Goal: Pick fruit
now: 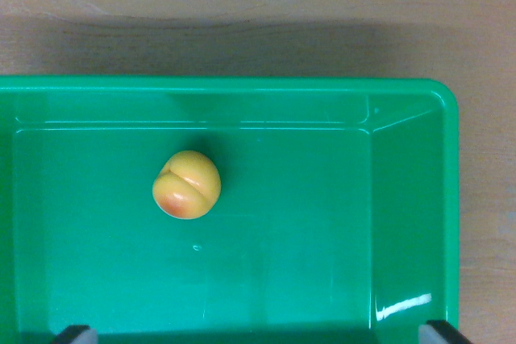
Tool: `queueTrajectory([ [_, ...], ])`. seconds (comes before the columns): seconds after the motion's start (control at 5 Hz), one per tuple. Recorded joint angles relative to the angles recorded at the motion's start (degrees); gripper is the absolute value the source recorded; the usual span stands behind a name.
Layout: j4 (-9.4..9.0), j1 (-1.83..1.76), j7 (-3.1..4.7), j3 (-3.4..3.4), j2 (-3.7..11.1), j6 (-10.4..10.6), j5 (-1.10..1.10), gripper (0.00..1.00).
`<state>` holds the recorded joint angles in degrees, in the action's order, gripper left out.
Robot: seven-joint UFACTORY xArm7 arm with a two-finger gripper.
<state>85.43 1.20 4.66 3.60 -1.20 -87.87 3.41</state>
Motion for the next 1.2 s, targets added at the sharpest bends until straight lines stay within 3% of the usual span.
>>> queueTrajectory([
  [0.6, -1.82, -0.28, 0.51, -0.02, 1.12, 3.0, 0.08, 0.00],
  [0.8, -1.82, -0.28, 0.51, -0.02, 1.12, 3.0, 0.08, 0.00],
  [1.0, -2.94, -0.45, 0.82, -0.03, 1.82, 4.8, 0.13, 0.00],
  [1.2, -2.94, -0.45, 0.82, -0.03, 1.82, 4.8, 0.13, 0.00],
])
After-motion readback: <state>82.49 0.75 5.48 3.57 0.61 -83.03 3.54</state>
